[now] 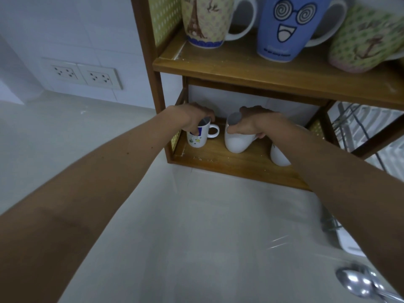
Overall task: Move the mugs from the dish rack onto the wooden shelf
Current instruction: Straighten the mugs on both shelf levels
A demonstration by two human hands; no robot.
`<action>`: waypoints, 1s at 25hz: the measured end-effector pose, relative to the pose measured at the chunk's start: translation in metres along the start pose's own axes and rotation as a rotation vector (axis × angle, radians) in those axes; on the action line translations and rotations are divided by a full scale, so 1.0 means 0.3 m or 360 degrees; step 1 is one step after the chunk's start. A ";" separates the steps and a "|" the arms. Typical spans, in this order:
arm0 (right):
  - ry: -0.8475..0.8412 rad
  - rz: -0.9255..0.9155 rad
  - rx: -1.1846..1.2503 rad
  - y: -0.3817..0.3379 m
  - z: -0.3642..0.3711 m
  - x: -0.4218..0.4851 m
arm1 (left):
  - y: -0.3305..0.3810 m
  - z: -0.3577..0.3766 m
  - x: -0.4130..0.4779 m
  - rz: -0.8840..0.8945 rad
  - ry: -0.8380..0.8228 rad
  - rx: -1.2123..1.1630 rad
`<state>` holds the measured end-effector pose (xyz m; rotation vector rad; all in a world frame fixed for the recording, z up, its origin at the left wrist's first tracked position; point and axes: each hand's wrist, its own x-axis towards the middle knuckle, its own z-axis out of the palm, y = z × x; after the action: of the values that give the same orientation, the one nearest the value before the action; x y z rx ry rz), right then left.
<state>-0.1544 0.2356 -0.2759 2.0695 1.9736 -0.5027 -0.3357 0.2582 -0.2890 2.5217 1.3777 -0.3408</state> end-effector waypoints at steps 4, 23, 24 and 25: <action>-0.0304 -0.0256 -0.0275 0.019 -0.048 0.007 | 0.025 0.002 0.001 -0.0140 0.0142 0.0238; -0.0136 -0.0485 -0.0224 0.102 -0.035 0.011 | 0.028 -0.022 0.068 -0.0370 0.0037 0.0037; -0.0148 -0.0506 -0.0242 0.105 -0.036 0.011 | 0.036 -0.020 0.075 -0.0408 0.0056 0.0041; -0.0150 -0.0526 -0.0261 0.107 -0.036 0.010 | 0.043 -0.019 0.081 -0.0444 0.0069 0.0030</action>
<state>-0.1213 0.2408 -0.2693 1.6025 2.2276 -0.4709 -0.3115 0.2724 -0.2900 2.3639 1.7554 -0.3536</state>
